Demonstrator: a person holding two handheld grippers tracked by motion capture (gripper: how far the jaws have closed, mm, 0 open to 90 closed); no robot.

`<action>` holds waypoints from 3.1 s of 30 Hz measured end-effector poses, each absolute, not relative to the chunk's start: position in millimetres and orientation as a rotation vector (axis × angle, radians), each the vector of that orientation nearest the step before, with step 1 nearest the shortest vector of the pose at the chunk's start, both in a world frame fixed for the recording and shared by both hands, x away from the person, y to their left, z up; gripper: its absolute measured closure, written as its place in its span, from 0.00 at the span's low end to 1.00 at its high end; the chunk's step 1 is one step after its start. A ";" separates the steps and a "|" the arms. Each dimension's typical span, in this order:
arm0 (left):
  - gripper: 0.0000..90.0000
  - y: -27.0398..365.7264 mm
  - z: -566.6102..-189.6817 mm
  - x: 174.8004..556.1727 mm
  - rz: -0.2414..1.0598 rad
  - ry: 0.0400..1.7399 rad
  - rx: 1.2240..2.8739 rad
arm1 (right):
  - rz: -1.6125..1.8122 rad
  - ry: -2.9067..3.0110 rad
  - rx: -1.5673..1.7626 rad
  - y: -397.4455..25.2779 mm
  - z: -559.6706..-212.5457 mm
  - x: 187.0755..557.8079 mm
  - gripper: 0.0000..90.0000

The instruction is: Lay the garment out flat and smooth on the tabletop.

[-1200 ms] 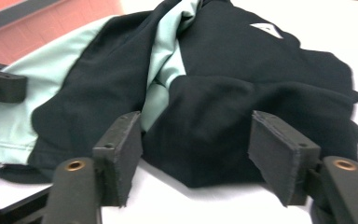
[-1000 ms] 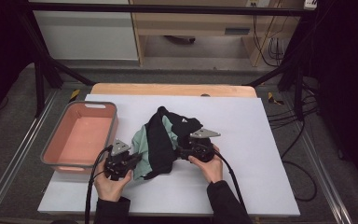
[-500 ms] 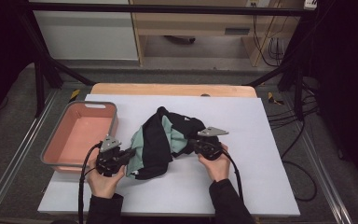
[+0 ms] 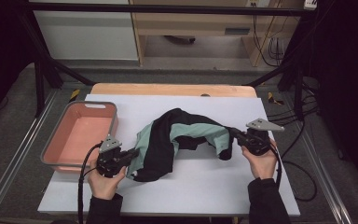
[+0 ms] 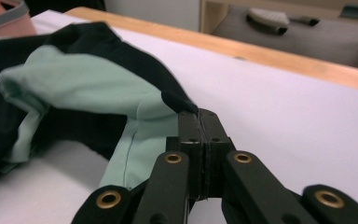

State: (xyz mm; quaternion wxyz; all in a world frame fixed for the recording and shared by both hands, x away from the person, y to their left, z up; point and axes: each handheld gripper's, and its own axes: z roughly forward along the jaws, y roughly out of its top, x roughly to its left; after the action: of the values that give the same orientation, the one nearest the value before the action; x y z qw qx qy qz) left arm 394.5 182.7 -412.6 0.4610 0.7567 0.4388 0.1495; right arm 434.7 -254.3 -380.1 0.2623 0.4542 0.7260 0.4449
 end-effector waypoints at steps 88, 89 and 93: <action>0.27 155.5 -429.5 474.4 0.306 1.161 1.967 | 1.250 2.156 1.171 -246.4 -438.3 382.9 0.56; 0.29 153.8 -433.9 479.2 0.309 1.165 1.979 | 1.253 2.147 1.171 -246.5 -437.4 383.1 0.56; 0.35 147.4 -448.7 490.8 0.322 1.177 2.030 | 1.234 2.119 1.185 -249.2 -437.4 384.0 0.55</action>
State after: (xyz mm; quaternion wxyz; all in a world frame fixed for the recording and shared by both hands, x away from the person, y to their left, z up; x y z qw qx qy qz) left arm 490.8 147.4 -448.7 0.3768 0.7939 0.4602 0.1261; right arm 384.0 -249.2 -437.4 0.2076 0.4256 0.7611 0.4433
